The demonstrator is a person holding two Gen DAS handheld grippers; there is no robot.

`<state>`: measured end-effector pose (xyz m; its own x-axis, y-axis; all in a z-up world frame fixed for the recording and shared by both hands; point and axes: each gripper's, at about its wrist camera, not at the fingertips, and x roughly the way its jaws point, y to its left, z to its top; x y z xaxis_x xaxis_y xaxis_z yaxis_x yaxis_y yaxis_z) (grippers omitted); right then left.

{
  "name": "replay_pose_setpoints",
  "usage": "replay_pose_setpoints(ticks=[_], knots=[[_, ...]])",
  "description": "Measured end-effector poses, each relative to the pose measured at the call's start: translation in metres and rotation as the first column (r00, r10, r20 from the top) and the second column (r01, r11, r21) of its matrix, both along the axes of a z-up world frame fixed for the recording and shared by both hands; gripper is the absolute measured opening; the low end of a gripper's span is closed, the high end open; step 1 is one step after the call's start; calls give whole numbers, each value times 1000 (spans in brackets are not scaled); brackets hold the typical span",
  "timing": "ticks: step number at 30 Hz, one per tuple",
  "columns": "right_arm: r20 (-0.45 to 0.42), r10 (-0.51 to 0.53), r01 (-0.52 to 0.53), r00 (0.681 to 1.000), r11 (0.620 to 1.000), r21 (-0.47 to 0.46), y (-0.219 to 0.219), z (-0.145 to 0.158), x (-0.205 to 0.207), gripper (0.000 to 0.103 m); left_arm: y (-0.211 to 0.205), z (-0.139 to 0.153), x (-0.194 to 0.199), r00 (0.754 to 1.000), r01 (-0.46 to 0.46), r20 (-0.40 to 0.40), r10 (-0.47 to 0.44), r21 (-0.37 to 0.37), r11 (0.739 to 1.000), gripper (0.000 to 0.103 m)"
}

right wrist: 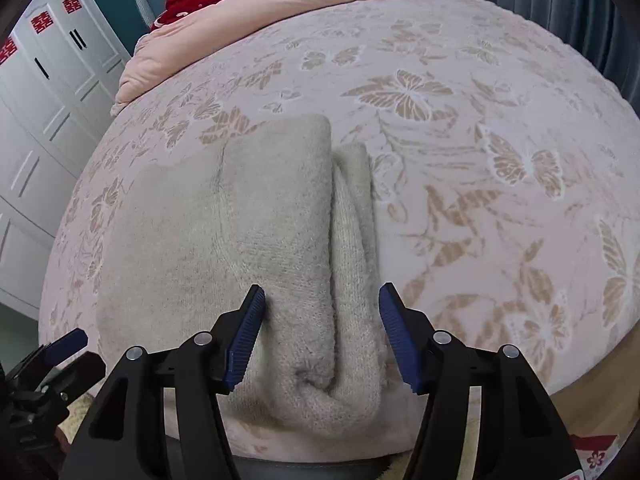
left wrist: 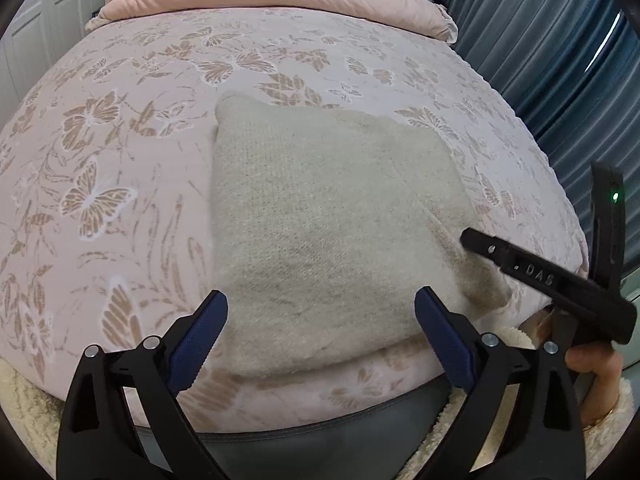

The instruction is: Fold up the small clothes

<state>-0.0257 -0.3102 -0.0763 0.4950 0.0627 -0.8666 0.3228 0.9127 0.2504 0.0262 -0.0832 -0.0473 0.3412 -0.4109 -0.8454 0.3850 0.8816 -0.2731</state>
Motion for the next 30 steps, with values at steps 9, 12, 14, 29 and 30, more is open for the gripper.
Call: replay_pose_setpoints(ticks=[9,12,14,29,30], knots=[[-10,-32,34,999,960,276,-22,-57,9,95,20,-64,62,986,-94,-148,78,-108,990,98],[10,-26,22,1000,950,312,-22,-57,16,70,26,-85,76,964,-156,-243,107,-192,969,98],[9,-18,13,1000,920,391,-20,-56,20,45,17,-78,77,969,-115,-239,65,-201,973,87],[485,1,-122,874,968,217,29,190,-61,35,28,144,32,981,175,142,-128,-389,904,49],[528,9,-135,849,970,202,33,210,-67,35,35,166,26,972,202,193,-133,-402,893,49]])
